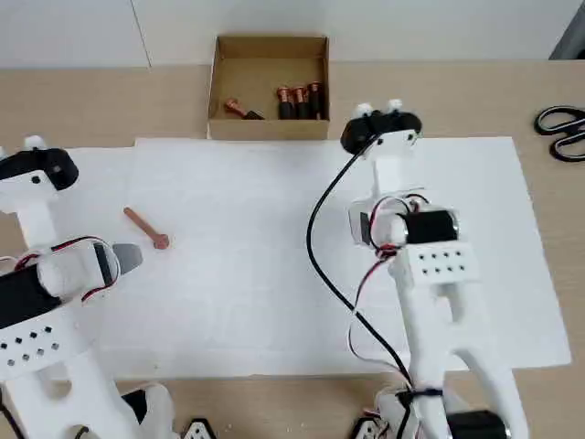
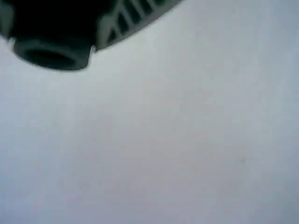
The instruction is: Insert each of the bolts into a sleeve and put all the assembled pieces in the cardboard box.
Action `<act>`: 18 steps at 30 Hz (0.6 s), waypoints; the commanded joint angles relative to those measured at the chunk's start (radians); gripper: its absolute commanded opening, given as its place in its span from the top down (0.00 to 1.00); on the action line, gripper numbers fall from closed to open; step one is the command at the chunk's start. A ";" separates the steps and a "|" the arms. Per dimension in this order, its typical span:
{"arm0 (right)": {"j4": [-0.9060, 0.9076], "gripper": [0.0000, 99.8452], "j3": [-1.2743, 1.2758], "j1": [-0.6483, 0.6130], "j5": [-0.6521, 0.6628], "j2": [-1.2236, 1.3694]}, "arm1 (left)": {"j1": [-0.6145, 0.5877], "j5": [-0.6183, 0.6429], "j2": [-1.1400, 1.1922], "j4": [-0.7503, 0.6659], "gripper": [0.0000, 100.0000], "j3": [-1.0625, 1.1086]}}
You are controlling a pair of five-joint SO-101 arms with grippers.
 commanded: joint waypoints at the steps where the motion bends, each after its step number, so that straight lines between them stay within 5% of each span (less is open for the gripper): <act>1: 0.059 0.99 -0.109 0.008 0.011 0.114 | 0.003 0.002 -0.002 0.017 0.72 -0.002; 18: 0.547 0.99 -0.885 0.005 0.095 0.763 | -0.002 0.002 -0.002 0.017 0.72 -0.002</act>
